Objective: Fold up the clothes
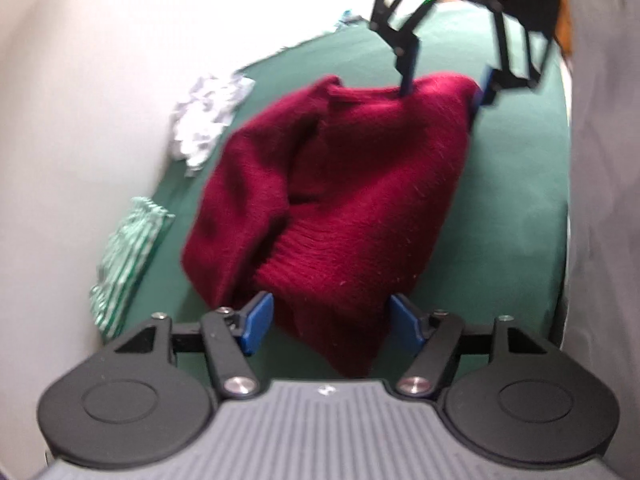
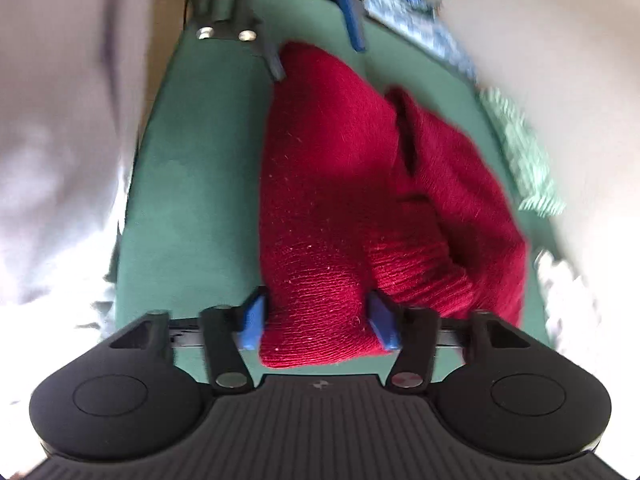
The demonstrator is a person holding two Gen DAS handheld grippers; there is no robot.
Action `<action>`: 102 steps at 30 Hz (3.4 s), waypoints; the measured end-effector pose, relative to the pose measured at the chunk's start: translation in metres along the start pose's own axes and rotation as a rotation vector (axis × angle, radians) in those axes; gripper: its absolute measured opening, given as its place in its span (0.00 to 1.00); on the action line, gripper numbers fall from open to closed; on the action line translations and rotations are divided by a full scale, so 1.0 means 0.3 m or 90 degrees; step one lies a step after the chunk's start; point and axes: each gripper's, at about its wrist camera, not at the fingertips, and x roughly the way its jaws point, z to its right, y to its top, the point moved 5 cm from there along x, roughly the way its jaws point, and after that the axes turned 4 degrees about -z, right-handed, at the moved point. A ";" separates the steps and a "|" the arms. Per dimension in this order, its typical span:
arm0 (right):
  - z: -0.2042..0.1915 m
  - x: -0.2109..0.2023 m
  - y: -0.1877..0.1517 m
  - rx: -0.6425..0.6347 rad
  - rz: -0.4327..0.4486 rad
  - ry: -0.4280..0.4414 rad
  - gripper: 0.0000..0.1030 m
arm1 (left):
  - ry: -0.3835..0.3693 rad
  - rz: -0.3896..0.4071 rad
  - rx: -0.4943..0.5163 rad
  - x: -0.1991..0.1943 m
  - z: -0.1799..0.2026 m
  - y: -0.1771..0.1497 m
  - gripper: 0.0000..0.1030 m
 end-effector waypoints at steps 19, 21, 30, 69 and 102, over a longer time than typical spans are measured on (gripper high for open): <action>0.448 -0.103 -0.023 0.578 0.009 0.286 0.26 | -0.270 -0.041 -0.280 0.004 -0.411 0.071 0.28; 0.515 -0.062 -0.040 0.641 -0.002 0.336 0.26 | -0.297 -0.047 -0.310 0.049 -0.478 0.079 0.28; 0.765 0.072 -0.130 0.814 0.025 0.375 0.25 | -0.310 -0.074 -0.431 0.332 -0.697 0.086 0.30; 0.783 0.095 -0.364 0.989 0.322 0.088 0.53 | -0.061 0.098 -0.530 0.466 -0.705 0.127 0.54; 0.738 0.278 -0.117 0.776 0.213 -0.268 0.37 | 0.177 0.060 -0.685 0.592 -0.722 0.105 0.57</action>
